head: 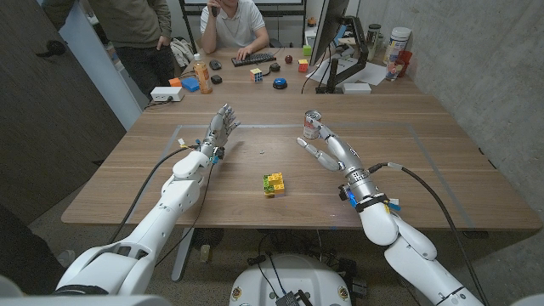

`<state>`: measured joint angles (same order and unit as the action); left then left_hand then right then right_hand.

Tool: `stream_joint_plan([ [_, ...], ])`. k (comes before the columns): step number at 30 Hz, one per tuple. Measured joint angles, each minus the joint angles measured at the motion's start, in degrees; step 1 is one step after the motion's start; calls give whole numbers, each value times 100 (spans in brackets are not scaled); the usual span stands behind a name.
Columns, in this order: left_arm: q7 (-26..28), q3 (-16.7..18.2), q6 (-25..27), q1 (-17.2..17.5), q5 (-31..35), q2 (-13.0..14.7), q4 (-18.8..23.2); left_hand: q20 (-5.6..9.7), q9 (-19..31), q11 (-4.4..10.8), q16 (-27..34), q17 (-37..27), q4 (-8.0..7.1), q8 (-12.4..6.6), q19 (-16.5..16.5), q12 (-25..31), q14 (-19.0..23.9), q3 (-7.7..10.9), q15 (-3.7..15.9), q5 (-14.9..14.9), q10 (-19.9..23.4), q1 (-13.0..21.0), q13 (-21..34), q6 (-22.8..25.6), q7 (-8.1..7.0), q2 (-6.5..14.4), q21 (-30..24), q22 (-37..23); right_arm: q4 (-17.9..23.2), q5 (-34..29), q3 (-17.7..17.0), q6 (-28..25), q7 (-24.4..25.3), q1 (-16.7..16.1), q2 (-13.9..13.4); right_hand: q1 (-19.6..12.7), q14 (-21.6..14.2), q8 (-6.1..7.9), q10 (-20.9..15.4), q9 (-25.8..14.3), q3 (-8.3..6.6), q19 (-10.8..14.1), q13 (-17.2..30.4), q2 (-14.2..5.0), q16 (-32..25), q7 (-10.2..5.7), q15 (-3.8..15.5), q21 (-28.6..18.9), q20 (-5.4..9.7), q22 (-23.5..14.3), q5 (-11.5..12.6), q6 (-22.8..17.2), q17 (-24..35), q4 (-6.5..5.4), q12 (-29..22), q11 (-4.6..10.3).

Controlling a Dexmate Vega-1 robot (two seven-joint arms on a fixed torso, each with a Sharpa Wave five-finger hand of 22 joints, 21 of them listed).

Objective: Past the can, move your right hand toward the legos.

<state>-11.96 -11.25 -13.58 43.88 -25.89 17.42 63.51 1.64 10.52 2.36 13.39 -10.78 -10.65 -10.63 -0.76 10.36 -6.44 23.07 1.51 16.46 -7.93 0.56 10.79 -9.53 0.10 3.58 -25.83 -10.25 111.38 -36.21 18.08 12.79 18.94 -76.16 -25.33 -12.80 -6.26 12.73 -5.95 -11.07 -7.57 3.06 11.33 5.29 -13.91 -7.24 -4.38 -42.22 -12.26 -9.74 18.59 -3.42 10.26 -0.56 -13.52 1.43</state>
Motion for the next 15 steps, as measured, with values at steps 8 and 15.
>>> stream_joint_plan([
  [8, -17, 27, -1, 44, -24, 22, 42, 32, 0, 0, 0, 0, 0, 0, 32, 0, 0, 0, 0, 0, 0, 0, 0, 0, 0, 0, 22, 0, 104, -293, 466, -310, 91, 155, -246, -119, 0, -26, 2, 0, 5, 112, 0, 5, 40, -23, 0, 9, 8, 0, 39, 69, 0, 68, 0, 2],
  [15, -32, 41, -3, 78, -48, 28, 79, 32, 0, 0, 0, 0, 0, 0, 32, 0, 0, 0, 0, 0, 0, 0, 0, 0, 0, 0, 22, 0, 186, -520, 822, -611, 35, 263, -401, -490, 151, -70, 240, 0, -69, 223, 0, -44, 201, -117, -21, 162, 19, 6, 127, 205, 0, 234, 73, 118],
])
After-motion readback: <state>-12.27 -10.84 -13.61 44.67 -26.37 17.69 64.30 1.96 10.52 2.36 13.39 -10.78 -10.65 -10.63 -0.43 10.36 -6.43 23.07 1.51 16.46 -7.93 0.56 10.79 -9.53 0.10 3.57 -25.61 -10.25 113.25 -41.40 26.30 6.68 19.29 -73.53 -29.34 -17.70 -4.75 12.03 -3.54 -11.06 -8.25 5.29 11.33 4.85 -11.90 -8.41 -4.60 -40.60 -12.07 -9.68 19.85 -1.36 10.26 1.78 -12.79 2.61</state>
